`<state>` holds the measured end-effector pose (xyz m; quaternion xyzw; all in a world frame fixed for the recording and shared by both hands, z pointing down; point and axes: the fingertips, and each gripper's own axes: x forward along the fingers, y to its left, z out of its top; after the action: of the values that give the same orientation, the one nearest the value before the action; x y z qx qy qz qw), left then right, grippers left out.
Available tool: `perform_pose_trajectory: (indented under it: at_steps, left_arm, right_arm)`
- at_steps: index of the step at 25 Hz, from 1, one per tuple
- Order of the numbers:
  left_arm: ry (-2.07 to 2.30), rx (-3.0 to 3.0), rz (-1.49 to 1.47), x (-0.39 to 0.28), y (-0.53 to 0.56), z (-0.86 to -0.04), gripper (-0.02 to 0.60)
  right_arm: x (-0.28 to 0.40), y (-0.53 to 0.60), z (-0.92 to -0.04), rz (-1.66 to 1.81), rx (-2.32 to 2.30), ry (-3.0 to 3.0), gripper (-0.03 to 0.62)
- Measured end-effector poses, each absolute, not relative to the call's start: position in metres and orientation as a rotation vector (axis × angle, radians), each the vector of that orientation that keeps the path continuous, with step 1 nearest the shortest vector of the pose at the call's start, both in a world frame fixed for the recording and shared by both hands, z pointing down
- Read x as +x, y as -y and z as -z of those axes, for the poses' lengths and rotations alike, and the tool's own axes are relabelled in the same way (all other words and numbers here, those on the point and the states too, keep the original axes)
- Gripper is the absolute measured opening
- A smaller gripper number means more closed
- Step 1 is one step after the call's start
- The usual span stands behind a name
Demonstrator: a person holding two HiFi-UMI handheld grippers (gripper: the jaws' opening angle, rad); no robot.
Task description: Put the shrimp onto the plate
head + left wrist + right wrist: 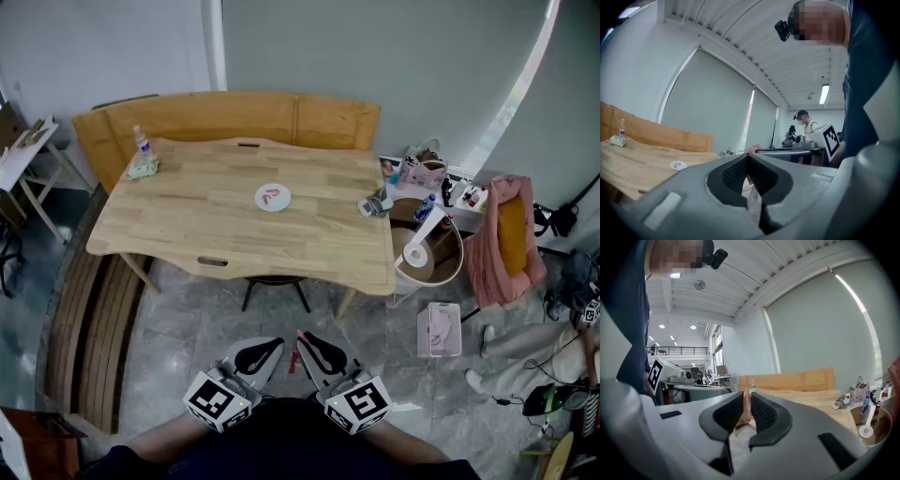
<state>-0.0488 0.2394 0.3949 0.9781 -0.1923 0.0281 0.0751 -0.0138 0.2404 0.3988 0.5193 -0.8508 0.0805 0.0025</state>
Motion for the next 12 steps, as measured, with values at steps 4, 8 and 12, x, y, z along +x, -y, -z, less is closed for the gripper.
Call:
perform_pose_trajectory:
  at_steps: [4, 8, 12]
  left_arm:
    - [0.579, 2.936, -0.082, -0.0489, -0.236, -0.3948, 0.003]
    - [0.583, 2.924, -0.083, -0.047, -0.2362, -0.3942, 0.003]
    - [0.604, 2.914, -0.086, -0.0421, -0.2342, -0.3908, 0.003]
  right_arm:
    - [-0.0151, -0.2367, -0.4011, -0.258, 1.623, 2.667, 0.06]
    - [-0.014, -0.2362, -0.4009, -0.262, 1.607, 2.672, 0.06]
    - [-0.0094, -0.2349, -0.3984, -0.268, 1.571, 2.688, 0.06]
